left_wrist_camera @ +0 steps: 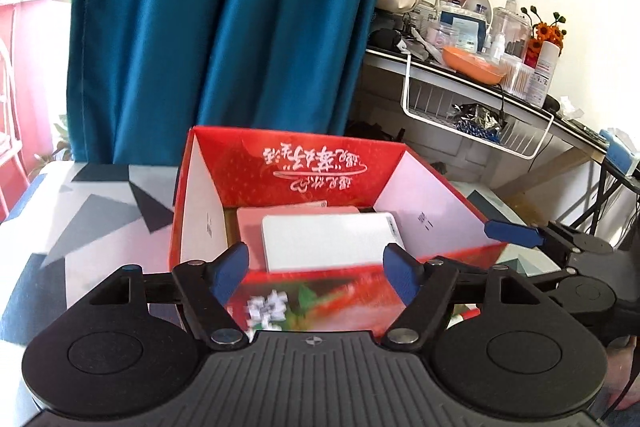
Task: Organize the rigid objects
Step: 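Move the left tool back to the black-and-pink checkered pen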
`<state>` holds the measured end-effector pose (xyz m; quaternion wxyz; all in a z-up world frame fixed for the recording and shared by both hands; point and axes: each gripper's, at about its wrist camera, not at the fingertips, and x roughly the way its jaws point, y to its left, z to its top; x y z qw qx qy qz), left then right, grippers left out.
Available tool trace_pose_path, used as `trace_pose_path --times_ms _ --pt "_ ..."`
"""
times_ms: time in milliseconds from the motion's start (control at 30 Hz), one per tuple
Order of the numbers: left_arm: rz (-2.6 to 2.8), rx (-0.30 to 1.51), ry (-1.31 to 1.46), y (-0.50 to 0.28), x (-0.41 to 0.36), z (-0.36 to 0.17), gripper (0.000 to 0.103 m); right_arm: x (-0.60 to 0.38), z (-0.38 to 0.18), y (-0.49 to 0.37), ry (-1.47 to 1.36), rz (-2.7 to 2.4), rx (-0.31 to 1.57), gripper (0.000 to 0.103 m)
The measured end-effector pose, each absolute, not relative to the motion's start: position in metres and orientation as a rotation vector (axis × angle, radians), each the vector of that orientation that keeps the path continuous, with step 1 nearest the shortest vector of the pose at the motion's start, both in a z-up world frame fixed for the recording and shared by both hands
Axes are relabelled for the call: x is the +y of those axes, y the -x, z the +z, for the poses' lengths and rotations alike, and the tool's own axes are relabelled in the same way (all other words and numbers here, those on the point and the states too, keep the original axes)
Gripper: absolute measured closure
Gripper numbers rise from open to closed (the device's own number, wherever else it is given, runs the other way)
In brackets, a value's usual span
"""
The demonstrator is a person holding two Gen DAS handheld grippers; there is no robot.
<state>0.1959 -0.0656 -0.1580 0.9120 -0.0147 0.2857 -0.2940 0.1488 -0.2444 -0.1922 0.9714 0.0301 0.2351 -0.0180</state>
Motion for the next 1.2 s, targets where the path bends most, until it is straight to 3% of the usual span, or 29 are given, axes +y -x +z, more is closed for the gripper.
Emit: trace_pose_path --times_ms 333,600,867,1200 --pt "-0.582 0.698 0.051 -0.178 -0.055 -0.201 0.027 -0.234 -0.225 -0.111 -0.08 -0.019 0.483 0.014" --pt "-0.574 0.776 0.026 -0.18 -0.055 -0.231 0.03 -0.223 -0.266 -0.122 -0.124 0.032 0.63 0.043" --pt "-0.55 0.831 -0.016 -0.182 -0.062 -0.252 0.03 -0.218 -0.291 -0.125 -0.144 0.041 0.709 0.056" --pt "-0.536 0.858 -0.01 -0.189 -0.063 -0.263 0.03 -0.218 -0.293 -0.125 -0.142 0.048 0.693 0.06"
